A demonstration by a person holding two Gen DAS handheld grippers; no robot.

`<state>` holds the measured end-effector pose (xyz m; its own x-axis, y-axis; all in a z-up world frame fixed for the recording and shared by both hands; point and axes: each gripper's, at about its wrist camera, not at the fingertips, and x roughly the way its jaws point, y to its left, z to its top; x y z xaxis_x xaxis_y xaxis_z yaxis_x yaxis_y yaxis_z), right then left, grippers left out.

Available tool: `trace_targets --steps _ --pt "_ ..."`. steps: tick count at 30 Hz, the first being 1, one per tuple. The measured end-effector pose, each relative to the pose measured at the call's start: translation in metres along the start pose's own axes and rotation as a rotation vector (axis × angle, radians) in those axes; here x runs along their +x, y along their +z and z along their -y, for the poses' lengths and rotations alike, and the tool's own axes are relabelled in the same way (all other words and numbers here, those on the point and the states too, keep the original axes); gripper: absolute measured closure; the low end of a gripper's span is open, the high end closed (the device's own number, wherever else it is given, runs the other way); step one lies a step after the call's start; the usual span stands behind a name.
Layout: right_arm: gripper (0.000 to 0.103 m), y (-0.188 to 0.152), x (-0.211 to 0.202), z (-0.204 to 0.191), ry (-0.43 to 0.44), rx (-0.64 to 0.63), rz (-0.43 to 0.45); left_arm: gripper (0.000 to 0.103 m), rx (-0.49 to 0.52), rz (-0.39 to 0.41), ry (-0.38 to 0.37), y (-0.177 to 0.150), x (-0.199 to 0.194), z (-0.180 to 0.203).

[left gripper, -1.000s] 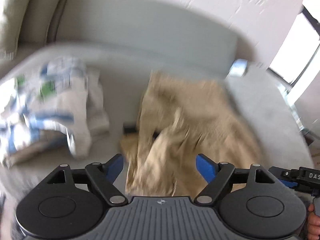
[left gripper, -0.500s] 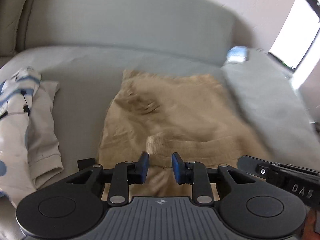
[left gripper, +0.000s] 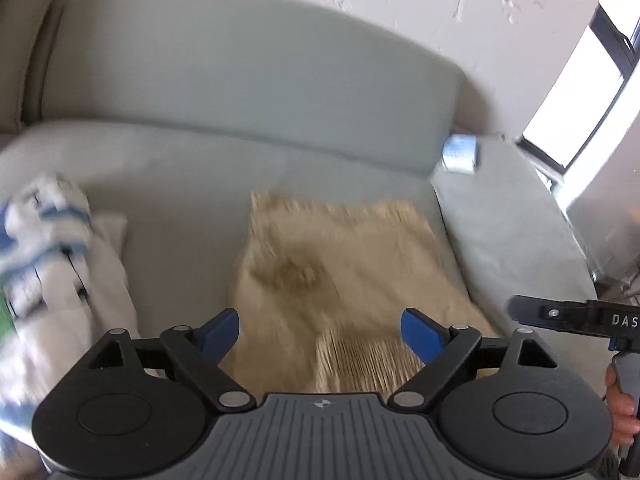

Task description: Fold clothes

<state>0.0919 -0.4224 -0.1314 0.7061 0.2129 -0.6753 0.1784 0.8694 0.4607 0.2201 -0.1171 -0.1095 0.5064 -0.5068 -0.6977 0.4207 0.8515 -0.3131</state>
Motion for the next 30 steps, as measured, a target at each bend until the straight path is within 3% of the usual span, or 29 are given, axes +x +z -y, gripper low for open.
trace_targets --steps 3,7,13,17,22,27,30 --pt "0.035 0.020 0.010 0.024 -0.007 0.075 0.020 0.015 -0.089 0.009 0.022 0.023 0.013 -0.021" --pt "0.035 0.037 0.034 0.053 -0.007 0.187 0.022 0.018 -0.170 -0.067 0.083 0.037 0.055 -0.049" --pt "0.034 0.055 0.079 0.083 -0.009 0.284 -0.005 0.018 -0.288 -0.117 0.003 0.053 0.108 -0.073" --pt "0.034 0.069 0.105 0.096 -0.034 0.311 -0.011 0.020 -0.298 -0.132 0.030 0.056 0.142 -0.082" --pt "0.036 0.076 0.130 0.119 0.001 0.364 -0.006 0.021 -0.398 -0.156 -0.069 0.048 0.169 -0.100" --pt "0.041 0.082 0.156 0.131 0.091 0.355 -0.052 0.020 -0.387 -0.158 -0.135 0.055 0.186 -0.101" --pt "0.036 0.088 0.168 0.137 0.130 0.376 -0.075 0.018 -0.382 -0.168 -0.164 0.060 0.196 -0.099"
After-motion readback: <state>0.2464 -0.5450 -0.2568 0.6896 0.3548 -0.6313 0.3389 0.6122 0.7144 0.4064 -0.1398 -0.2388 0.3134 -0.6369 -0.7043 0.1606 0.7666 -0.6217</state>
